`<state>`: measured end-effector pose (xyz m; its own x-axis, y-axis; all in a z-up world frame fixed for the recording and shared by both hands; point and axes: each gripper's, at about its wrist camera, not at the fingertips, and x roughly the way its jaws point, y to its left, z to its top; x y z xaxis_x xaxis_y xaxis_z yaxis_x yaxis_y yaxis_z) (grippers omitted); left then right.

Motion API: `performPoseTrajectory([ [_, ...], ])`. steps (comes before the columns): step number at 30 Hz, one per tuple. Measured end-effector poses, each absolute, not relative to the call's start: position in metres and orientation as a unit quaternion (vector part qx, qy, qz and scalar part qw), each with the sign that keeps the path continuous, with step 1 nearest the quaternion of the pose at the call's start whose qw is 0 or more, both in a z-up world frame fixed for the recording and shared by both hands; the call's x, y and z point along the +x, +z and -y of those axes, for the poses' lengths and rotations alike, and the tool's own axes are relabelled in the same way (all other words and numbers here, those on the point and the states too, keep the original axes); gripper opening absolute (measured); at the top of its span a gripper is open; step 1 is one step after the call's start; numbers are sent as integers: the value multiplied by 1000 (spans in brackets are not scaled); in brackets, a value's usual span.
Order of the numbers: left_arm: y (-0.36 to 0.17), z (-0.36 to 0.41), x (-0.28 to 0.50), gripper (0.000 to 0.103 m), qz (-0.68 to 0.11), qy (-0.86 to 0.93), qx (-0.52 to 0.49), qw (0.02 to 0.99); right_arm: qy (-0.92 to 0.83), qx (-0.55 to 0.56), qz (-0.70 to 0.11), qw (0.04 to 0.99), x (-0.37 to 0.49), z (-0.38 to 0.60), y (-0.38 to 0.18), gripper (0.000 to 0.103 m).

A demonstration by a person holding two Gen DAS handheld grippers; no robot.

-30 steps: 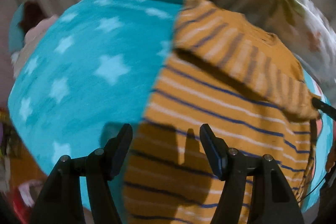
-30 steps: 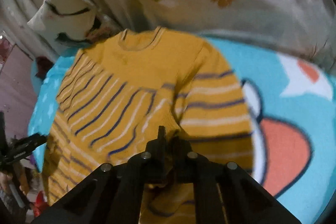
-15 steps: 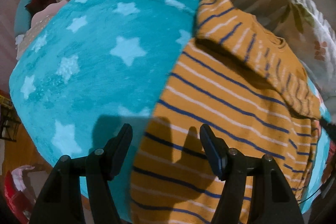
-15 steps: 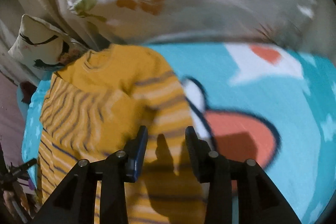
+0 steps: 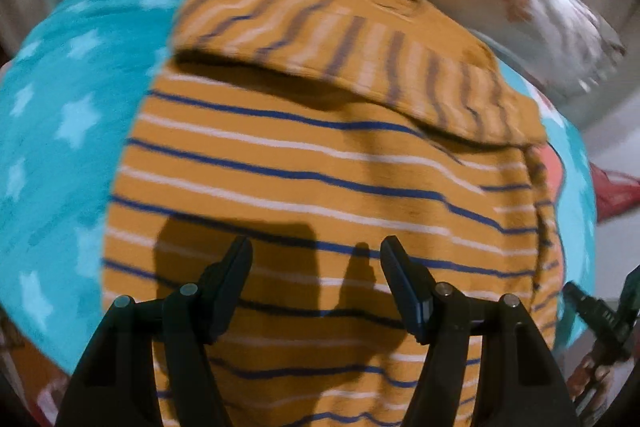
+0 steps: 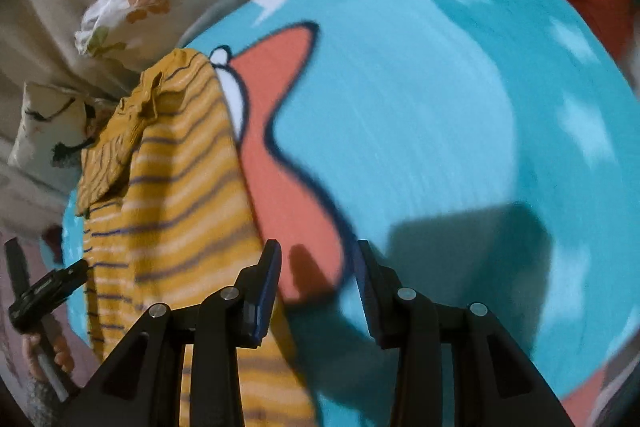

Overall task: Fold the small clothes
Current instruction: 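Grasp the other sleeve cuff with the right tool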

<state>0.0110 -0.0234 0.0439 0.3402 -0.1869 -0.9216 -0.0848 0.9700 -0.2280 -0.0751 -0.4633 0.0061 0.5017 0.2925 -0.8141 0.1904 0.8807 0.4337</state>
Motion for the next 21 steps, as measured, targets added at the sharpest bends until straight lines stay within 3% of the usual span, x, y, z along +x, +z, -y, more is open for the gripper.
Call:
performPoseTrajectory([
  [11, 55, 25, -23, 66, -574, -114, -85, 806, 32, 333, -460, 823, -157, 411, -13, 42],
  [12, 57, 21, -26, 66, -572, -113, -85, 808, 30, 330, -459, 824, -158, 407, -13, 40],
  [14, 62, 12, -29, 66, -567, -110, -86, 812, 23, 321, -465, 824, -159, 400, -11, 9],
  [21, 79, -11, -29, 66, -543, -82, -110, 828, 7, 355, -401, 845, -167, 456, 40, 8],
])
